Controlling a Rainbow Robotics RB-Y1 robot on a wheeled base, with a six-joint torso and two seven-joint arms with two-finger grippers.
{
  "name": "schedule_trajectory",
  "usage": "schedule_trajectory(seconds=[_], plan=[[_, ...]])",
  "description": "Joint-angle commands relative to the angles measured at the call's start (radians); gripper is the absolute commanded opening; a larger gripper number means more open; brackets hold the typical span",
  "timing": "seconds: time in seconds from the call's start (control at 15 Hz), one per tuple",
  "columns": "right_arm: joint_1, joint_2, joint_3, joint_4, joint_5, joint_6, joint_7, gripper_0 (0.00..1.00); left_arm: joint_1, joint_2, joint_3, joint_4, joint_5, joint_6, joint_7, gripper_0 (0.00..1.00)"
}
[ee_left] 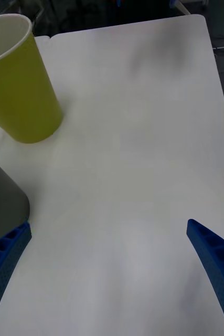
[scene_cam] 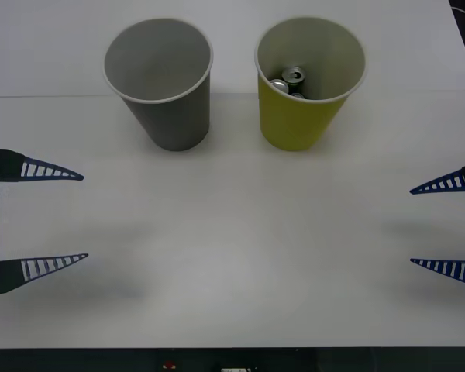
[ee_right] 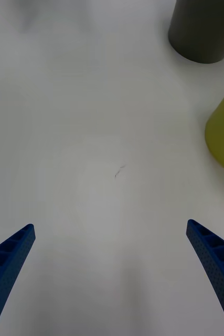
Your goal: Put the can into the green bin and the plastic bottle into the gray bin
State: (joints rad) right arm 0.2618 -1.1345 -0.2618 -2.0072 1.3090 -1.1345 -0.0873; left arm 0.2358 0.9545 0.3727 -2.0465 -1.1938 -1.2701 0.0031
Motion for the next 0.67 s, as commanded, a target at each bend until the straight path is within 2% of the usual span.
schedule_trajectory(seconds=[0.07,0.2,0.4,0.67], plan=[[0.000,0.000,0.000,0.000,0.000,0.000,0.000,1.00,0.046,0.059,0.000,0.069,0.077,-0.002,-0.091,1.00],[0.000,0.000,0.000,0.000,0.000,0.000,0.000,1.00,0.062,0.083,0.005,0.117,0.117,-0.052,-0.104,1.00],[0.000,0.000,0.000,0.000,0.000,0.000,0.000,1.00,0.062,0.084,0.048,0.177,0.123,-0.143,-0.118,1.00],[0.000,0.000,0.000,0.000,0.000,0.000,0.000,1.00,0.062,0.083,0.051,0.204,0.123,-0.160,-0.129,1.00]])
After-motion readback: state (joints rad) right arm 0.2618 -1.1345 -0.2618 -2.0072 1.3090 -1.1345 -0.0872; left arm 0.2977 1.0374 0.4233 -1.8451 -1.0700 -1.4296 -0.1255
